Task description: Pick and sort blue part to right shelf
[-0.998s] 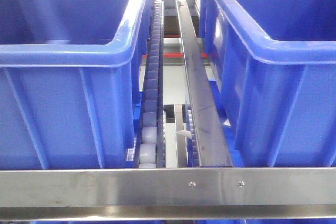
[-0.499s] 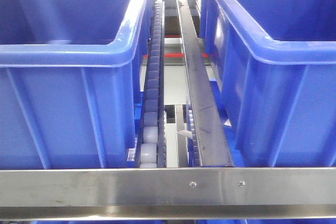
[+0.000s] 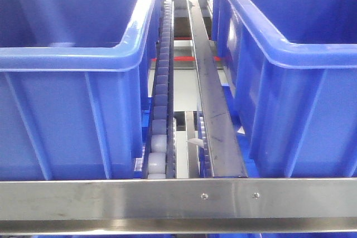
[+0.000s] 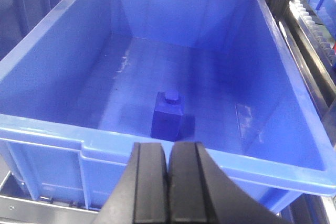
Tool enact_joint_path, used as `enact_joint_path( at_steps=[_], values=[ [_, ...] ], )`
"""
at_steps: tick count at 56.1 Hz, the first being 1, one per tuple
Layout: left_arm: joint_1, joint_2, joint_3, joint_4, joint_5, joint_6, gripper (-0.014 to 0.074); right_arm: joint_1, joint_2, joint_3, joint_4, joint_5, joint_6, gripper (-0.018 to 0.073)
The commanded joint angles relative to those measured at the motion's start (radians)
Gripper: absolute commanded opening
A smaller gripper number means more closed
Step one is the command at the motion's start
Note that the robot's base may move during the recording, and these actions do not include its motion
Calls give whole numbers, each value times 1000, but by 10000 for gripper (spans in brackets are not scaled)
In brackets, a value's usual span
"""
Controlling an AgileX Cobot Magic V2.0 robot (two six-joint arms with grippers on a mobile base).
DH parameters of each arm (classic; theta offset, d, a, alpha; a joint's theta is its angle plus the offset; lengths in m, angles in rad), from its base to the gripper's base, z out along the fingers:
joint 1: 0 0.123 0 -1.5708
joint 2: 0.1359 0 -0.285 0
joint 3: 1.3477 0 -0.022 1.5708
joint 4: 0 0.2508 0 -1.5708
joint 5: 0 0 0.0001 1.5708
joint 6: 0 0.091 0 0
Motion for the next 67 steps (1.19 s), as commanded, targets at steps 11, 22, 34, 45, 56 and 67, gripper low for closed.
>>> enact_joint_path(
  at_steps=[11,22,34,45,56,67],
  values=[
    [1,-26,30,-3,-115,-6,125,-7,-6,-23,6,-85,-9,59],
    [1,-26,30,-3,-115,-6,125,-7,-6,-23,6,-85,-9,59],
    [1,-26,30,-3,-115,-6,125,-7,-6,-23,6,-85,-9,59],
    [1,-26,30,-3,-115,-6,125,-8,-7,-3,-1,-109,-9,59],
    [1,-26,30,-3,-115,-6,125,-7,-7,219,-20,-458,193,59],
    [1,-26,30,-3,-115,-6,125,-7,-15,386,-179,-690,344,59]
  ],
)
